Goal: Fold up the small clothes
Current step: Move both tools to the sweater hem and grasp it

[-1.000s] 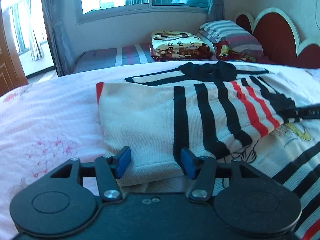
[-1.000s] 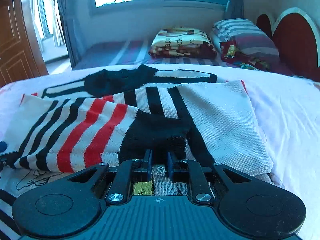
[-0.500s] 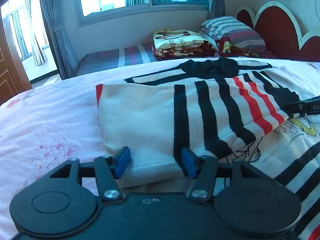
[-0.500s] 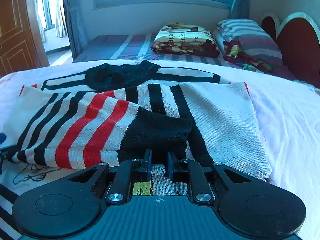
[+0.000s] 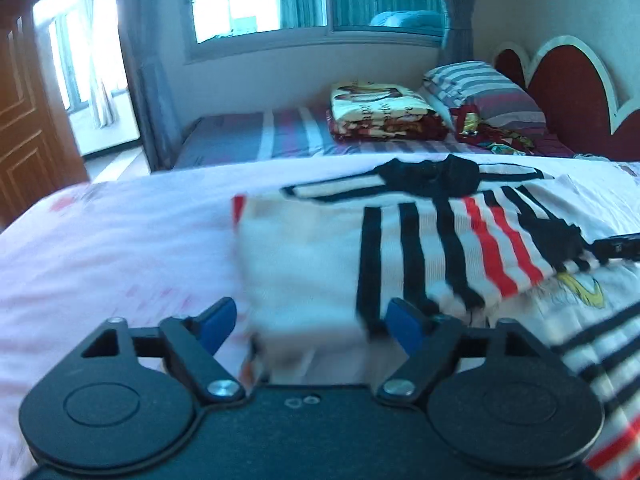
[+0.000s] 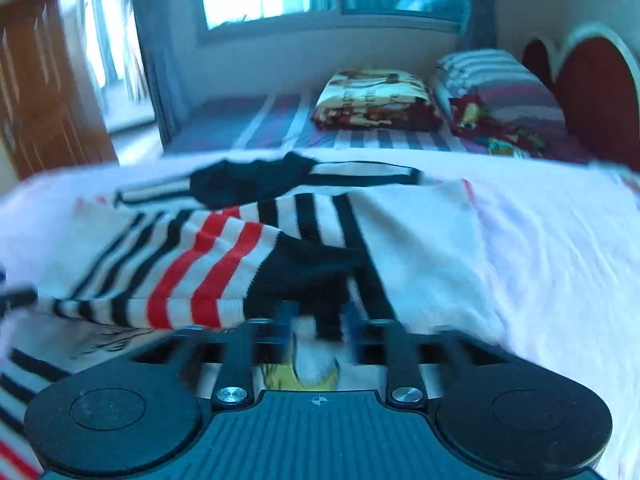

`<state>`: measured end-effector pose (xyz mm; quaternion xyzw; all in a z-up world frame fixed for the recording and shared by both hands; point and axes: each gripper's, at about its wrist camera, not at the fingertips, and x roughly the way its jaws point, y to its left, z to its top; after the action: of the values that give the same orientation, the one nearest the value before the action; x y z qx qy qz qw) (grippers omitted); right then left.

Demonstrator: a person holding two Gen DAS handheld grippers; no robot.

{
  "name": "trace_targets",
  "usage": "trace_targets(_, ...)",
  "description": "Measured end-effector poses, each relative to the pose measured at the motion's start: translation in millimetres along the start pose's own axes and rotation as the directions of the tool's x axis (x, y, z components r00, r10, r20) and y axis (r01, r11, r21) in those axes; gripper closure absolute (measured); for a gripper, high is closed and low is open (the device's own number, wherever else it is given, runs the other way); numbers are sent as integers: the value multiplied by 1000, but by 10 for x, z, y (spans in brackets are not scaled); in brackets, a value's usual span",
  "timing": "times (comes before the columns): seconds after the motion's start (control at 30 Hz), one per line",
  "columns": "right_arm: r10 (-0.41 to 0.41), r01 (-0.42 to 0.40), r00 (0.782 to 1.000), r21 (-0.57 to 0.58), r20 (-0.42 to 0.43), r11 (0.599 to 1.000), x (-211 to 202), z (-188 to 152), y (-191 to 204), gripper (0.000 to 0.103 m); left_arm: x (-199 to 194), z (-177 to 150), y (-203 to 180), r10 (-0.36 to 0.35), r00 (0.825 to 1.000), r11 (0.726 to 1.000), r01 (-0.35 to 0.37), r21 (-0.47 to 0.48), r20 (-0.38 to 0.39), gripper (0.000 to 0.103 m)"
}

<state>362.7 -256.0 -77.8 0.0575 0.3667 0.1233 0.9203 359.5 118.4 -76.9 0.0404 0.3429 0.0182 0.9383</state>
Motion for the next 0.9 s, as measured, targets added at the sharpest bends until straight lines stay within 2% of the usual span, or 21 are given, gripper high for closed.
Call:
trace_targets(0.03, 23, -23, 1000, 21, 6, 1000, -156, -52, -94, 34, -91, -92, 26, 2, 1000, 1000, -2, -5, -12, 24)
trace_targets(0.17, 69, -69, 998, 50, 16, 996, -842, -349, -432, 34, -562, -574, 152, -37, 998, 998, 33, -60, -60, 26)
trace_targets(0.23, 100, -99, 995, 90, -5, 991, -1164, -550, -624, 34, -803, -869, 191, -80, 991, 993, 68, -101, -112, 39)
trace_targets(0.3, 97, -95, 995, 121, -9, 988, -1477, -765, -769, 35, -1043, -1160, 227, -116, 984, 984, 96, -147, -136, 47)
trace_targets(0.37, 126, -117, 991, 167, -42, 979, -1747, -1027, -850, 35, -1230, -1397, 267, -185, 969, 964, 147, -223, -161, 55)
trace_targets(0.4, 130, -119, 990, 172, -52, 978, -1845, -1137, -871, 39, -1322, -1503, 275, -202, 965, 955, 156, -253, -167, 57)
trace_targets(0.43, 138, -122, 988, 189, -70, 974, -1937, -1261, -884, 48, -1411, -1582, 268, -208, 964, 950, 158, -271, -168, 56)
trace_targets(0.5, 180, -153, 979, 234, -95, 960, -2053, -1479, -923, 50, -1546, -1675, 265, -235, 958, 936, 177, -305, -163, 55)
trace_targets(0.6, 211, -172, 970, 278, -119, 945, -2094, -1708, -944, 50, -1594, -1762, 277, -302, 940, 894, 221, -390, -160, 52)
trace_targets(0.67, 243, -184, 959, 328, -146, 927, -2032, -1830, -967, 50, -1576, -1806, 252, -316, 936, 875, 225, -430, -153, 51)
trace_targets(0.9, 291, -224, 947, 375, -133, 900, -1893, -1777, -984, 50, -1430, -1813, 326, -397, 912, 788, 278, -549, -108, 53)
